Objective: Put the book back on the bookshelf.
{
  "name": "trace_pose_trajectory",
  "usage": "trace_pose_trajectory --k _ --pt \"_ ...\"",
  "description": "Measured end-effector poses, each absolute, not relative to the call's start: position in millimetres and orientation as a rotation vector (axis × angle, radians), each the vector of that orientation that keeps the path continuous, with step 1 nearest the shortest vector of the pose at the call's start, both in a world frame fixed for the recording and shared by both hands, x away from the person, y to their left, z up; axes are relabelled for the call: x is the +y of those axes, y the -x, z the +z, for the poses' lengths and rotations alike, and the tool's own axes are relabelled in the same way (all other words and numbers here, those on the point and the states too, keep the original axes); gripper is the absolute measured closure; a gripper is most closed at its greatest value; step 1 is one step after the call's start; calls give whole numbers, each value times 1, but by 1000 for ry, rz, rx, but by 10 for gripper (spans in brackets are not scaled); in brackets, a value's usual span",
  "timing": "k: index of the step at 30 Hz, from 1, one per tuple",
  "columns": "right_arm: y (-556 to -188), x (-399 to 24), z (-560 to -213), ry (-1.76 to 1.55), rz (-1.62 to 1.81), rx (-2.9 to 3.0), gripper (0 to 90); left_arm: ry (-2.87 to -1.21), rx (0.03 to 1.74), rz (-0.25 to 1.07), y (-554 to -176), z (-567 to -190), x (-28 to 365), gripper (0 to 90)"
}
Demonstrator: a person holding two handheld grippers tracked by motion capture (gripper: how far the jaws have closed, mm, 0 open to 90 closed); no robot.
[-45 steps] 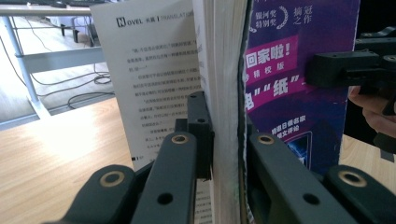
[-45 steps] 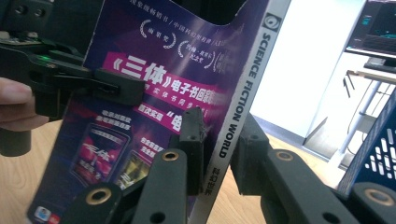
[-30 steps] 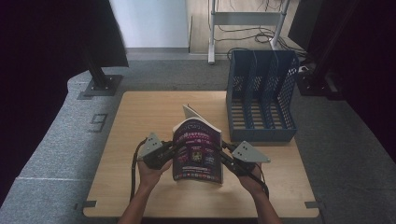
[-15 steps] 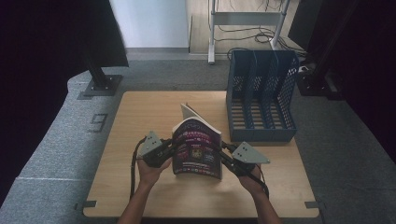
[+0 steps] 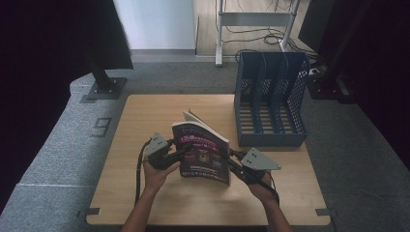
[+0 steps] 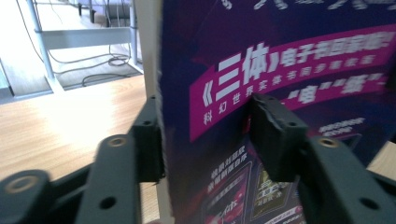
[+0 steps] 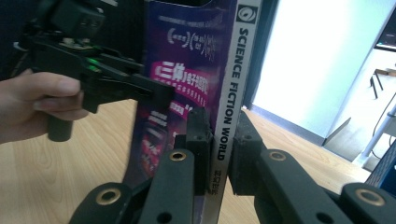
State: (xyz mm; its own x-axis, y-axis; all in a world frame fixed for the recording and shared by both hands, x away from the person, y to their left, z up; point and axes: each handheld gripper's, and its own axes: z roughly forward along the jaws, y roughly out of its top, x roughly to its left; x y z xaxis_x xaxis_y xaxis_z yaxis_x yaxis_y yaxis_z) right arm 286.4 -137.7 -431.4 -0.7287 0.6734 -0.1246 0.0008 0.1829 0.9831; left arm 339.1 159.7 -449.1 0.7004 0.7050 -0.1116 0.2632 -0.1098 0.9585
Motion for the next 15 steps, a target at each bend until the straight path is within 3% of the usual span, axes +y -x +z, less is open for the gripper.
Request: trace_pose_trajectory --k 7,15 --pt "-286 -138 -433 -619 1580 1923 801 -1716 794 408 -352 -449 156 351" --pt "-285 -139 -433 -597 1570 1936 801 -1714 788 400 -362 -448 154 277"
